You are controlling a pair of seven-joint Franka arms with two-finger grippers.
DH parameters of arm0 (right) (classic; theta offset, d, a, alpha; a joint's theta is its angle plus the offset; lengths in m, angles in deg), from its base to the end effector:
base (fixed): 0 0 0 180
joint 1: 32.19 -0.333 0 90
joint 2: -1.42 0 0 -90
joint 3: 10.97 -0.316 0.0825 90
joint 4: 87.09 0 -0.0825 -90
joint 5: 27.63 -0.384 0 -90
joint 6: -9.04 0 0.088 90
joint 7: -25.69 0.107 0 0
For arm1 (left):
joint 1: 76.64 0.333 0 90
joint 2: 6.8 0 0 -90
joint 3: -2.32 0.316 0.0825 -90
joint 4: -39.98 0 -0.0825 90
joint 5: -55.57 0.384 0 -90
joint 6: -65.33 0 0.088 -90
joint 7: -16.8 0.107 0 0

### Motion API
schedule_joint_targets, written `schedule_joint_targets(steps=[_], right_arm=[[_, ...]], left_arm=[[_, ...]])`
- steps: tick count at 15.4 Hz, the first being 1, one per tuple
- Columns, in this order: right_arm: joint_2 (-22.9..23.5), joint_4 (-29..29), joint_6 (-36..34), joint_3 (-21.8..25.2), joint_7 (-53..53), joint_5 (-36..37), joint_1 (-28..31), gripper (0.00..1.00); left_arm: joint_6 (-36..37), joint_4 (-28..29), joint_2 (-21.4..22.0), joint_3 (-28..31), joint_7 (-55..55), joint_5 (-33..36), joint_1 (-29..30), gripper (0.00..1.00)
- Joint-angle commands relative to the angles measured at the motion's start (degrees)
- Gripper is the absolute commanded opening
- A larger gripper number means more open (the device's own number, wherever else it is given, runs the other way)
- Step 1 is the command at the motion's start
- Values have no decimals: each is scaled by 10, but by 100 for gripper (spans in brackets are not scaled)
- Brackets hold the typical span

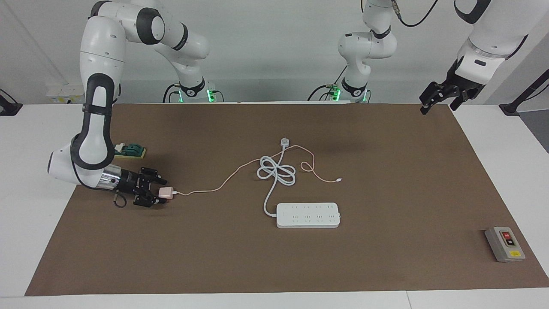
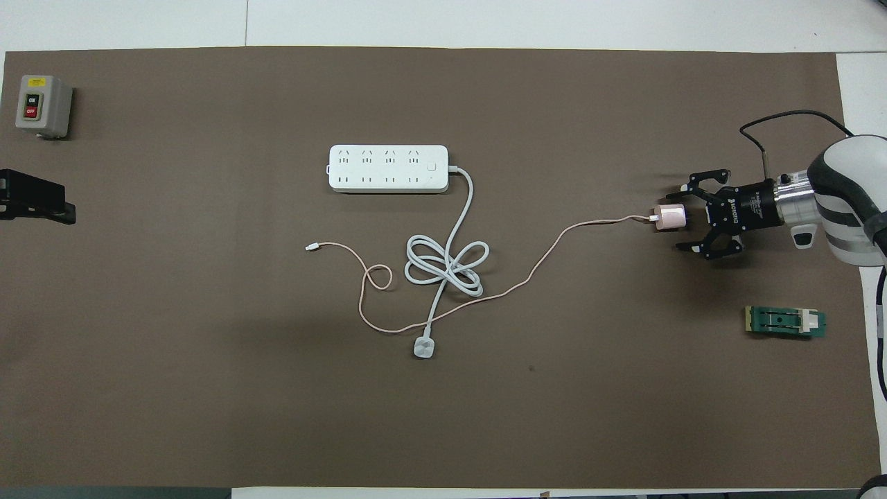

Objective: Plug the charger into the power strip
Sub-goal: 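Close the right gripper on the pink charger and lift it, then carry the pink charger with the right gripper over the power strip end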

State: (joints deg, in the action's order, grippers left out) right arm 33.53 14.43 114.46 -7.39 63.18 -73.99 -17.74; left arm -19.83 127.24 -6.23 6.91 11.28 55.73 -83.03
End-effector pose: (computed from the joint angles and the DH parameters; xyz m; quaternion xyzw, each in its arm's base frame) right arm 0.6047 -0.1334 0.2322 -0.7048 0.5893 0.2740 0.2845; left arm 0.5428 -0.0165 0.6450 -0.9994 -0.0325 0.0133 0.0018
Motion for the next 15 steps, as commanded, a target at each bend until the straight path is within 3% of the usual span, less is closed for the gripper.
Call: schedule_joint_targets(steps=[1, 5, 15], right_arm=[[20, -8, 30, -2, -14, -17, -2, 0], [16, -30, 17, -2, -1, -8, -4, 0], [-27, -164, -105, -13, 229, 0, -81, 0]], left_arm=[[-7, 1, 2, -1, -3, 3, 2, 100], [-6, 1, 2, -1, -3, 3, 3, 100], [-4, 0, 2, -2, -4, 1, -2, 100]])
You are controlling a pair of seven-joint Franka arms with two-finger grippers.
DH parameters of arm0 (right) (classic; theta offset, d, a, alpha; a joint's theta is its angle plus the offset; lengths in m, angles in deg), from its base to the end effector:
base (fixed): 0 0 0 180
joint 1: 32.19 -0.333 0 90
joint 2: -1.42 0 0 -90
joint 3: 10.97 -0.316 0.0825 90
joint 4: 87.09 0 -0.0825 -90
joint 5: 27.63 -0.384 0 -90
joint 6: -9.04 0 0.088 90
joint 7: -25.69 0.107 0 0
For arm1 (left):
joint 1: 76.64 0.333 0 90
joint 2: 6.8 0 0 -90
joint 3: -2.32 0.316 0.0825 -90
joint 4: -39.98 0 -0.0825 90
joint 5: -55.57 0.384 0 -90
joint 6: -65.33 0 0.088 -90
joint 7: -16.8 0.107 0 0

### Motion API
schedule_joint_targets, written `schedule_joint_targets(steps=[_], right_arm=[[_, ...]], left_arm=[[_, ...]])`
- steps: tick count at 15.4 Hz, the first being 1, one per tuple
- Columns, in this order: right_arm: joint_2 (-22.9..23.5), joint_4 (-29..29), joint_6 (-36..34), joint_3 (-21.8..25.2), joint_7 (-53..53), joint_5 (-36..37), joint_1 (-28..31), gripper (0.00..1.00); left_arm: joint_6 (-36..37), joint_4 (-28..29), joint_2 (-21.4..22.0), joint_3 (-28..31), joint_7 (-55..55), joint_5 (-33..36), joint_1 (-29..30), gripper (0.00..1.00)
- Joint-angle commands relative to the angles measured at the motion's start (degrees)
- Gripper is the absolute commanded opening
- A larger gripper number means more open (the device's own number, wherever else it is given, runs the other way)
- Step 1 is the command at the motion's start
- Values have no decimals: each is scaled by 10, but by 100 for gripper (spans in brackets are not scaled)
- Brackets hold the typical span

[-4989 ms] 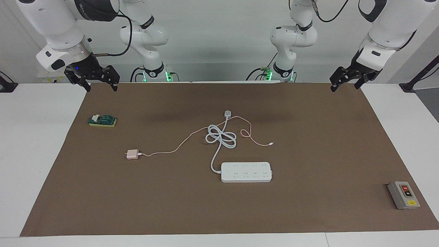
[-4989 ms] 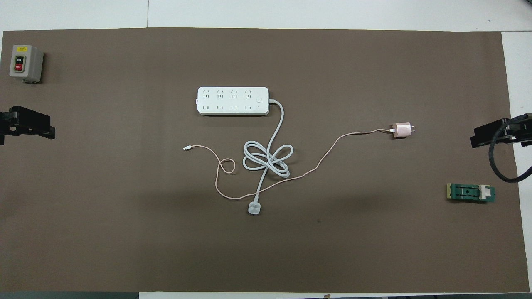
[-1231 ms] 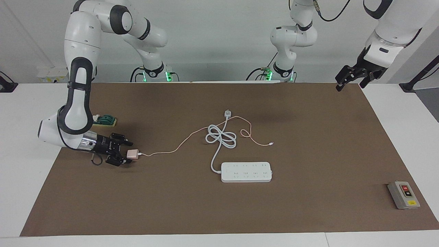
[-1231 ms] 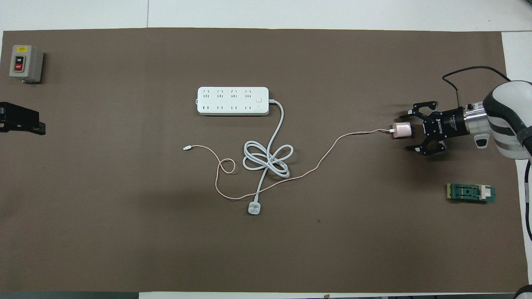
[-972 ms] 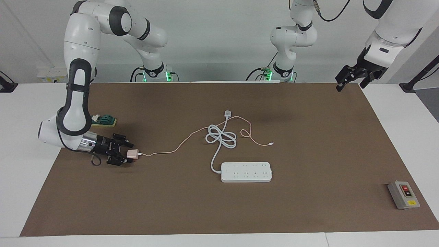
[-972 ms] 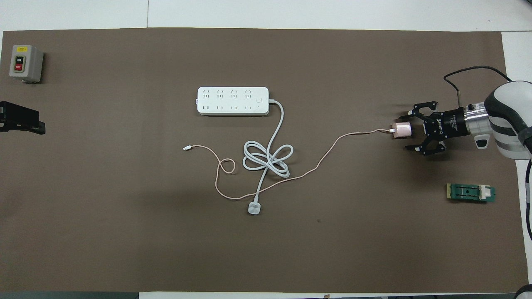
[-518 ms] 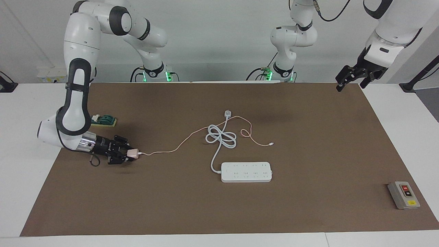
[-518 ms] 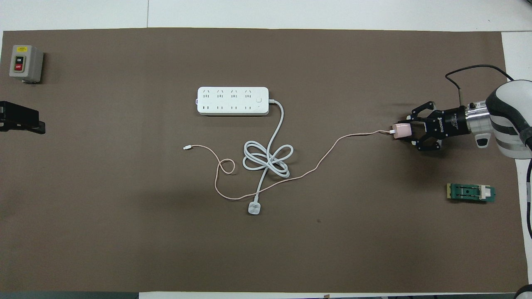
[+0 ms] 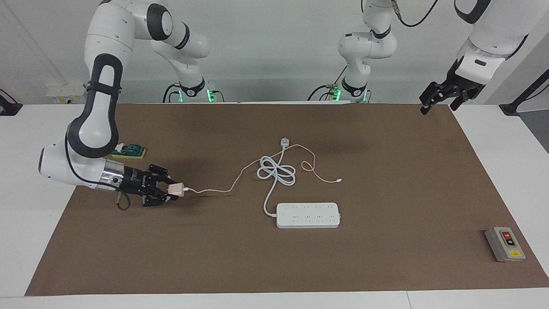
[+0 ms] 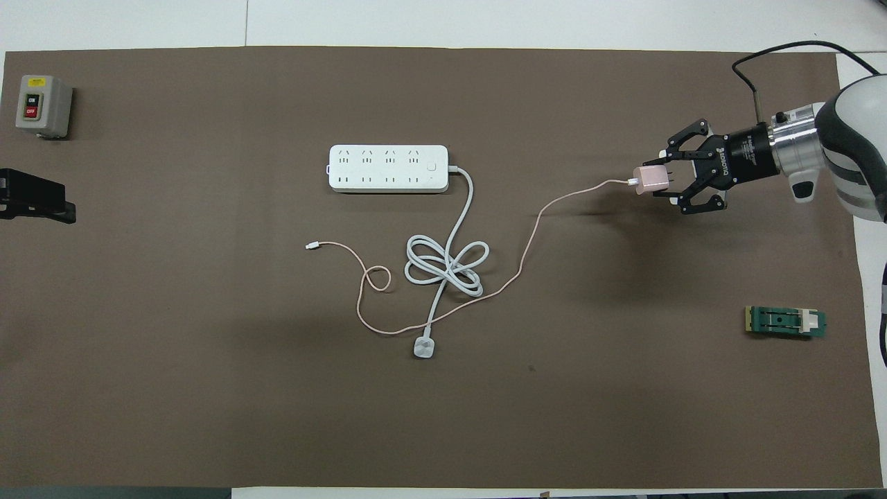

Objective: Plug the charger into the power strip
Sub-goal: 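Carry the pink charger with the right gripper over the power strip end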

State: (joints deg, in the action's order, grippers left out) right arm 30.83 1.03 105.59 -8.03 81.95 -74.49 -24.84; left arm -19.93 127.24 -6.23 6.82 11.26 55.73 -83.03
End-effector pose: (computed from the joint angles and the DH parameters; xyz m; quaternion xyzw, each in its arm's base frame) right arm 0.6659 -0.0444 0.3576 -0.6952 0.5944 0.2971 0.2740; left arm 0.5430 -0.0174 0.6452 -0.9994 -0.0319 0.0124 0.0018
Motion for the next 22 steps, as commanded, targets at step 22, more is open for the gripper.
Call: schedule_joint_targets(steps=[22], right_arm=[[-29, -130, 227, -20, 402, 12, -357, 0]], left_arm=[[-16, 29, 2, 0, -35, -124, 66, 100]])
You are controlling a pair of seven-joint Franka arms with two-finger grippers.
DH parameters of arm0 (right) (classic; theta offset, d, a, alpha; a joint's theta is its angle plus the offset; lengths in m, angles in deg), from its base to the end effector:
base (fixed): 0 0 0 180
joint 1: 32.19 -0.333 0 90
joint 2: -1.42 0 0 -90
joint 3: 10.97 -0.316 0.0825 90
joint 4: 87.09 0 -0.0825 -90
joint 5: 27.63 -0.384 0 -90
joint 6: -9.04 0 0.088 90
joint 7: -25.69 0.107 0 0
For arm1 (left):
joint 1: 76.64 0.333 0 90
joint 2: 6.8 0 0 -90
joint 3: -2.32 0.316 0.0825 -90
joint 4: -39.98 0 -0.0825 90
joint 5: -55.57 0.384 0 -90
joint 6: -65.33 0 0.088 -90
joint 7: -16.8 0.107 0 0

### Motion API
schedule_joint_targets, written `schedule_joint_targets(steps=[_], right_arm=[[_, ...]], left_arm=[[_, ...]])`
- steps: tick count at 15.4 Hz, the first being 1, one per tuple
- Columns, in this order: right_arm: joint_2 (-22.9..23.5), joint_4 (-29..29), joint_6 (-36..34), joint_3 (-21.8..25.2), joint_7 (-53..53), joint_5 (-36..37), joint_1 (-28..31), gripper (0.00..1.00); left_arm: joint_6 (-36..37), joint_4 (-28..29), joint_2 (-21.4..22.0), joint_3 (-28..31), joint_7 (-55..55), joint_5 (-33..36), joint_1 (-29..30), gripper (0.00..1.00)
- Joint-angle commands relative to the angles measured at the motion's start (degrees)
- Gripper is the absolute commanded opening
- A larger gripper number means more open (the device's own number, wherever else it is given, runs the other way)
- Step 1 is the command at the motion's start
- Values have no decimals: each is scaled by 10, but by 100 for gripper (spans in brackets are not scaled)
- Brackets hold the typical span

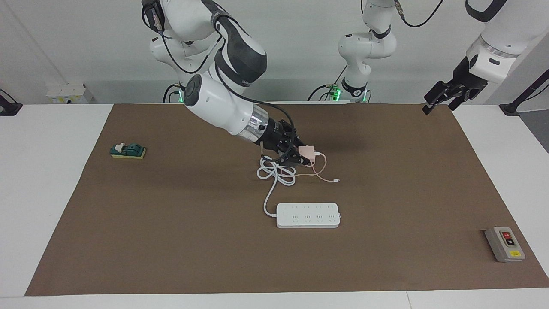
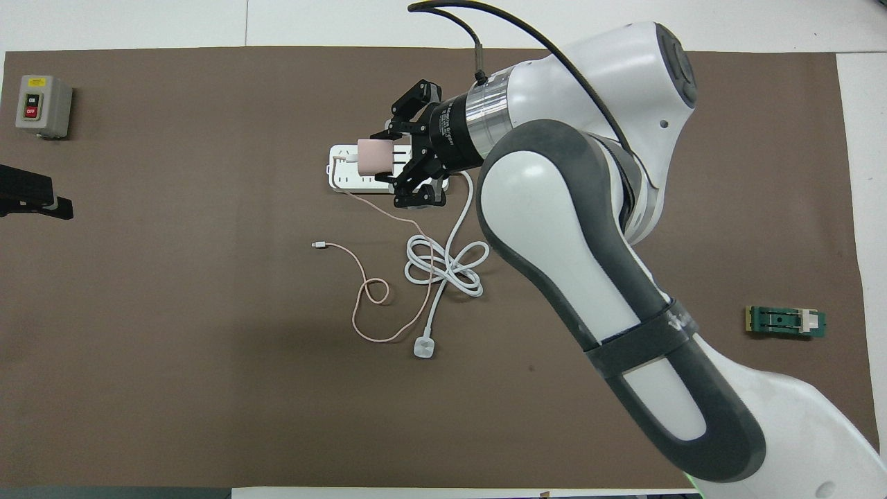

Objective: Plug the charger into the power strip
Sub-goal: 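Carry the pink charger with the right gripper over the power strip end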

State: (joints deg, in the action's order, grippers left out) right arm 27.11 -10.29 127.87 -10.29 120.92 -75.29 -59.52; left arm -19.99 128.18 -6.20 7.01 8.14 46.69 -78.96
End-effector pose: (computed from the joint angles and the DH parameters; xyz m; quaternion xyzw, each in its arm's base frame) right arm 0.6277 0.3594 0.5178 -0.6691 0.6278 0.2653 0.2963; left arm 0.5433 0.0052 0.6393 0.9926 0.0910 -0.0241 0.0765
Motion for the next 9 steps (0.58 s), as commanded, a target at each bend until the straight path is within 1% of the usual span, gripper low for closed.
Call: schedule_joint_targets(steps=[1, 3, 5, 6, 9], right_arm=[[8, -16, 6, 0, 12, 20, -9, 0], [9, -12, 3, -2, 10, 14, -7, 0], [15, -12, -3, -2, 9, 8, -6, 0], [18, -10, -1, -2, 9, -9, -8, 0], [23, -10, -1, -2, 9, -15, -9, 0]], left_arm=[[-27, 29, 1, -2, -4, -55, 28, 100], [-46, 45, -2, -2, -5, -88, 31, 100], [-52, 51, -15, -2, -5, -120, 37, 100], [-58, 52, -27, -3, -4, -140, 42, 100], [-90, 58, -59, -3, -2, -202, 36, 100]])
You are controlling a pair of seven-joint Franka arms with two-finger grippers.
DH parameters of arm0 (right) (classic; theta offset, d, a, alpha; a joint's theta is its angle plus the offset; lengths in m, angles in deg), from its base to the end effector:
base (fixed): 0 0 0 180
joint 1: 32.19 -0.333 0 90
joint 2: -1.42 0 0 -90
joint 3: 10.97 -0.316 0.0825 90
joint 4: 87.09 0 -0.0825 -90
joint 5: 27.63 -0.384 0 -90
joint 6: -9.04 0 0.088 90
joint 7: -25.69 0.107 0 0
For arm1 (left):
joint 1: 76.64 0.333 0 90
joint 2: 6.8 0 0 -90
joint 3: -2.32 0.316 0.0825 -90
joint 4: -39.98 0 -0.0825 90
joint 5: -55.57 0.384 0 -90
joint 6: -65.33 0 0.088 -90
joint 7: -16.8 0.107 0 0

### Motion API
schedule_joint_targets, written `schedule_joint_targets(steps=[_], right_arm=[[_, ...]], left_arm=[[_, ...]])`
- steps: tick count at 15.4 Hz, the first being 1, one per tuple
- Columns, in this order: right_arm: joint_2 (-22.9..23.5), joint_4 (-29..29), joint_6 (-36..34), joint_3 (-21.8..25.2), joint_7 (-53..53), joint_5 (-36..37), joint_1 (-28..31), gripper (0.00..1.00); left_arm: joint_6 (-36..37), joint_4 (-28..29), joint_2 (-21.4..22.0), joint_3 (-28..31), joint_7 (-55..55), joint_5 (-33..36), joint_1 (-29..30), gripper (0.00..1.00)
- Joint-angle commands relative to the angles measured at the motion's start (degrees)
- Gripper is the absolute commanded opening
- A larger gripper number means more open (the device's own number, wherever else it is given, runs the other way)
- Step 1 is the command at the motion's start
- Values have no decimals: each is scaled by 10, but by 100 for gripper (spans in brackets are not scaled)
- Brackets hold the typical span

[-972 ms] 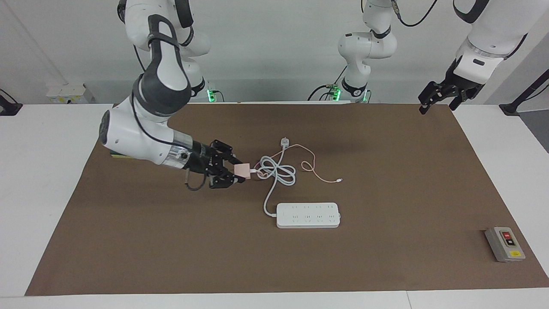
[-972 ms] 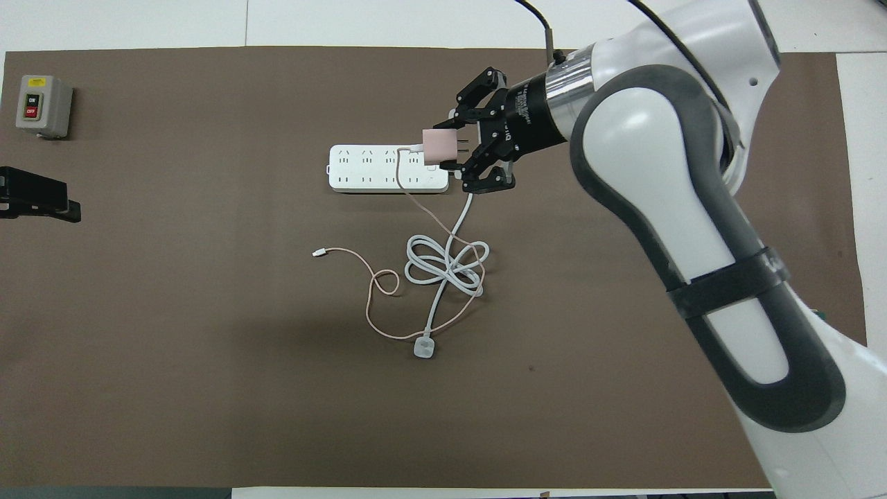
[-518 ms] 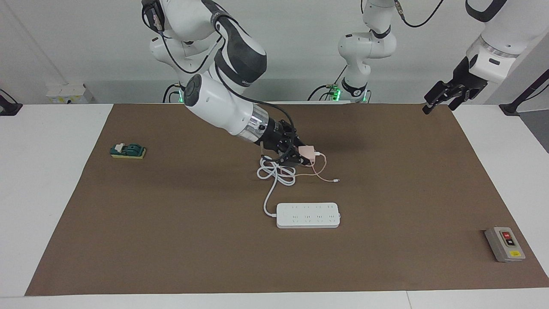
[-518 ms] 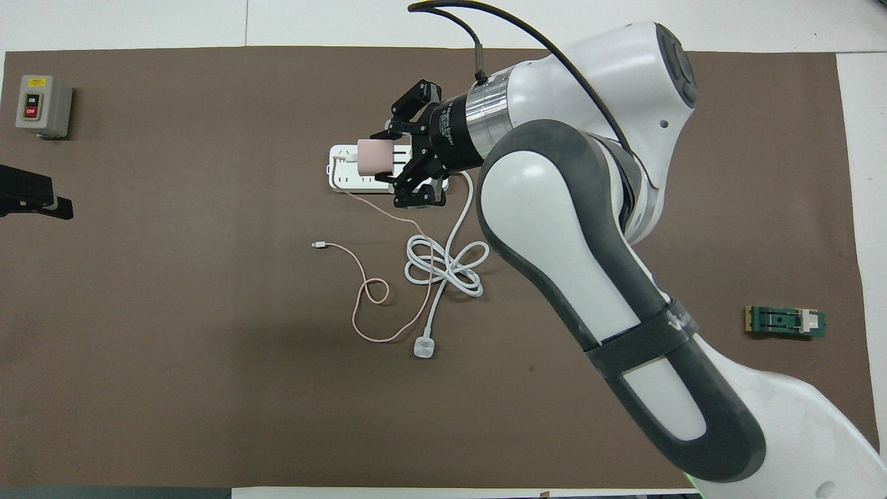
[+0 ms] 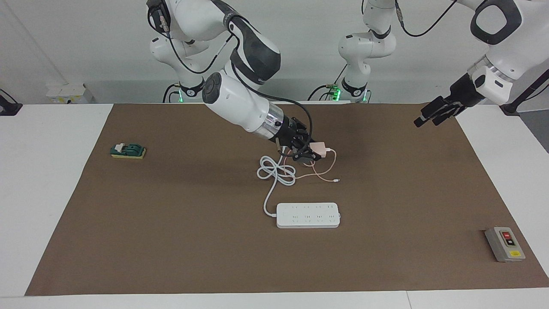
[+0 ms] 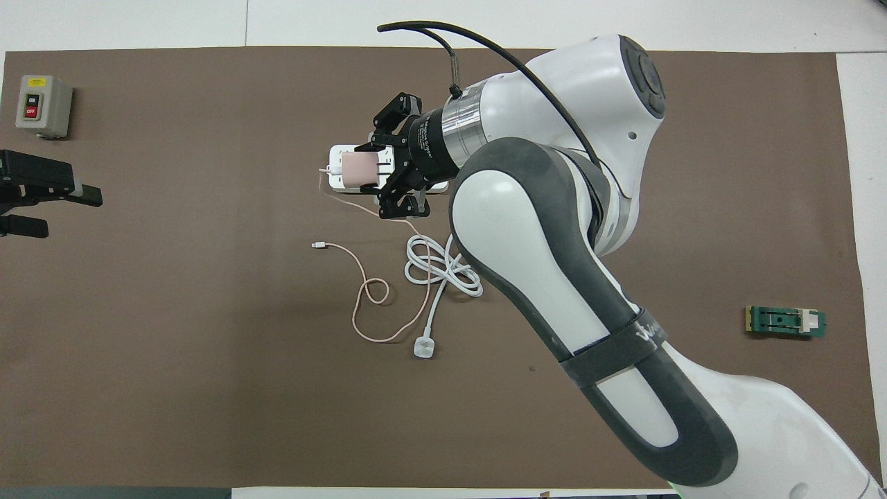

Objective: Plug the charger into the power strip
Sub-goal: 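Reach the left gripper toward the charger held by the right gripper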

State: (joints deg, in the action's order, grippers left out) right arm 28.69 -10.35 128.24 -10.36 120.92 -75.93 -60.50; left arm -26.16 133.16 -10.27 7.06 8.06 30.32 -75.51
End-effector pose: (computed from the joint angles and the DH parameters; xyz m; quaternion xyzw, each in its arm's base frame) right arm 0.6260 0.3731 0.4992 -0.6695 0.6278 0.2746 0.2868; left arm 0.5733 0.0127 0.5762 0.9655 0.1394 -0.0492 0.2144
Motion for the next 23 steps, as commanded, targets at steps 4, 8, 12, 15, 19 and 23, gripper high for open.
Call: schedule_joint_targets(steps=[4, 8, 12, 15, 19, 23], right_arm=[[7, -8, -5, -1, 9, -8, 0, 0], [7, -8, -5, -1, 12, -8, -1, 0], [8, -8, -5, -1, 12, -9, -1, 0], [9, -7, -6, -1, 12, -9, -1, 0], [10, -8, -5, -1, 13, -9, -1, 0], [10, -8, -5, -1, 14, -9, -1, 0]], left_arm=[[-92, 59, -18, -8, 0, -94, -2, 100], [-108, 78, -13, -10, 40, -99, -20, 100], [-111, 82, -9, -13, 118, -111, -43, 100], [-113, 103, 1, -13, 115, -164, -53, 100], [-173, 118, 7, -13, 25, -207, -65, 100], [-108, 135, -24, -14, 165, -296, -39, 100]])
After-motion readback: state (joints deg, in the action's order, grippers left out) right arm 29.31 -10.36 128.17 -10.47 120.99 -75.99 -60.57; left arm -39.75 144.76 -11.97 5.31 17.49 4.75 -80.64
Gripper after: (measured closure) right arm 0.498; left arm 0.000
